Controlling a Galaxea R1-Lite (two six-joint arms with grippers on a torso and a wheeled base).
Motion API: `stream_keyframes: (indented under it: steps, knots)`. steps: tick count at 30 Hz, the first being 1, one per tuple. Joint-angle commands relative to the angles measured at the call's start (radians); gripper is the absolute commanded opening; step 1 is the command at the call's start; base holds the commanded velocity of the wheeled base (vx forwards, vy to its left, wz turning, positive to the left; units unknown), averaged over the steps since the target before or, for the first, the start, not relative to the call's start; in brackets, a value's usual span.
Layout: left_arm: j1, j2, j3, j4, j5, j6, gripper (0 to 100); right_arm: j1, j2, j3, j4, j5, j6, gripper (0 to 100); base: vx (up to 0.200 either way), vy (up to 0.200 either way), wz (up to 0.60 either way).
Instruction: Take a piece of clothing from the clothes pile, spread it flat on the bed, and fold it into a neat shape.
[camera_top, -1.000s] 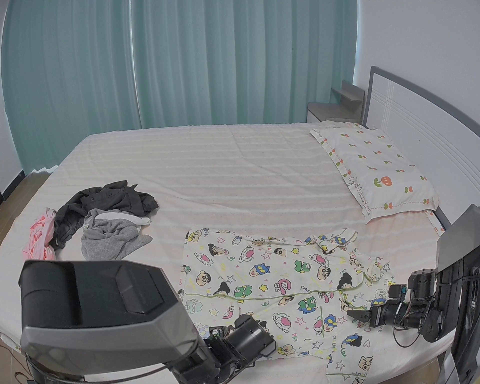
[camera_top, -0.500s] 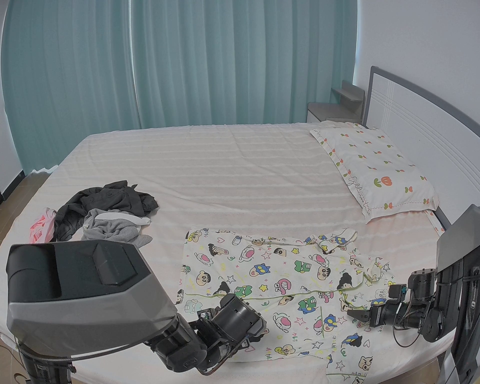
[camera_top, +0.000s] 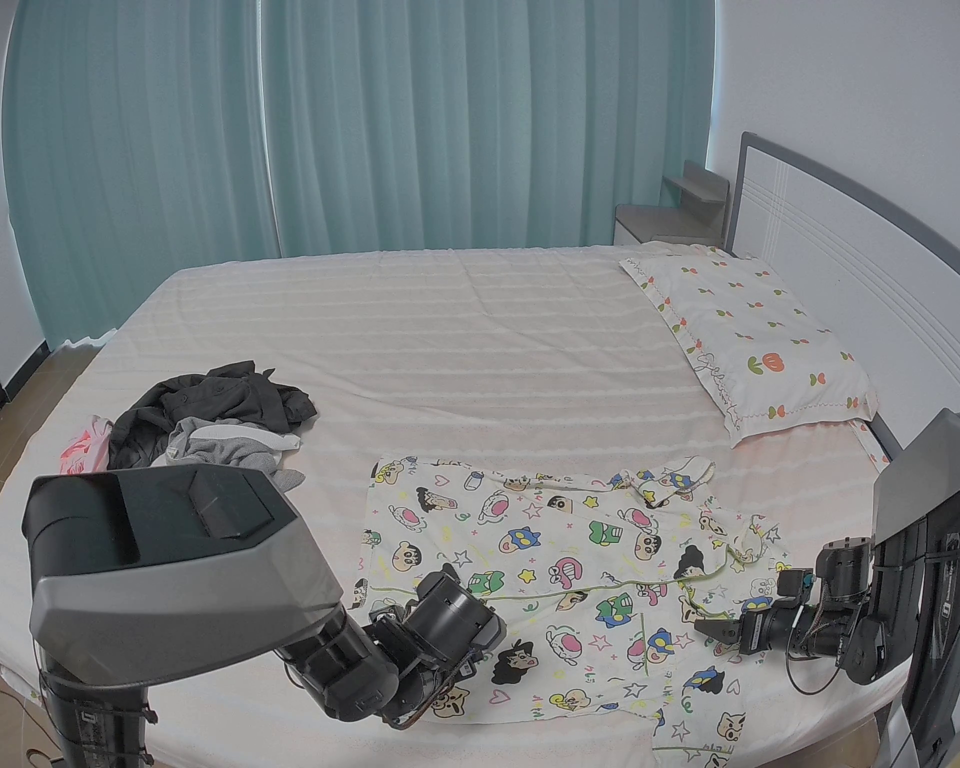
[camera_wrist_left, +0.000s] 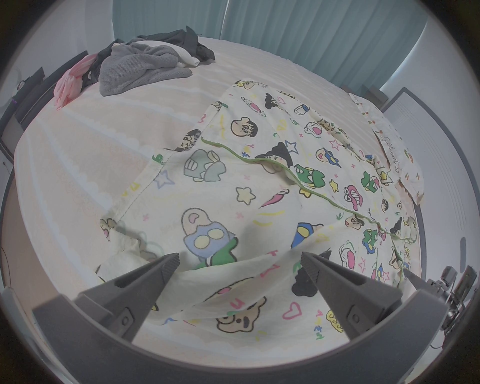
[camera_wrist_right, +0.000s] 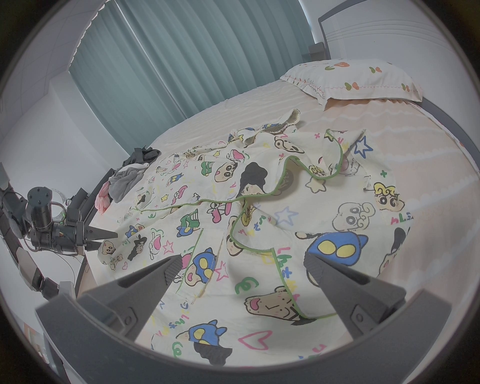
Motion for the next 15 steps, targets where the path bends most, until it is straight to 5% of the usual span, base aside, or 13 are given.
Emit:
stream_keyframes:
  steps: [1, 15]
  knots:
    - [0.032, 0.007, -0.009, -0.004, 0.007, -0.011, 100, 0.002, 0.004, 0.001, -0.018, 0.0, -0.004, 100, 0.0, 0.0, 0.0]
    - [0.128, 0.009, -0.057, 0.002, 0.001, -0.096, 100, 0.0, 0.013, 0.003, -0.018, 0.0, -0.021, 100, 0.0, 0.0, 0.0]
